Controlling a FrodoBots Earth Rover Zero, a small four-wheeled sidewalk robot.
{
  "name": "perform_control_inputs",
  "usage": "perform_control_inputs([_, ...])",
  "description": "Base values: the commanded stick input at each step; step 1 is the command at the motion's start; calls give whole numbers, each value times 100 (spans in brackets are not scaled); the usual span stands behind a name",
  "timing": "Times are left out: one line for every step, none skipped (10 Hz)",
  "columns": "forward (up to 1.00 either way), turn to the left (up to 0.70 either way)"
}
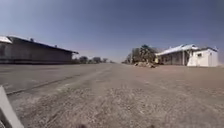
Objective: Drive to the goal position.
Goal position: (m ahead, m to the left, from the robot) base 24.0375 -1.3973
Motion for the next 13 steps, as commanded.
perform_control_inputs([70, 0])
perform_control_inputs([70, 0])
perform_control_inputs([70, 0])
perform_control_inputs([70, 0])
perform_control_inputs([70, 0])
perform_control_inputs([70, 0])
perform_control_inputs([70, 0])
perform_control_inputs([70, 0])
perform_control_inputs([70, 0])
perform_control_inputs([70, 0])
perform_control_inputs([70, 0])
perform_control_inputs([70, 0])
perform_control_inputs([70, 0])
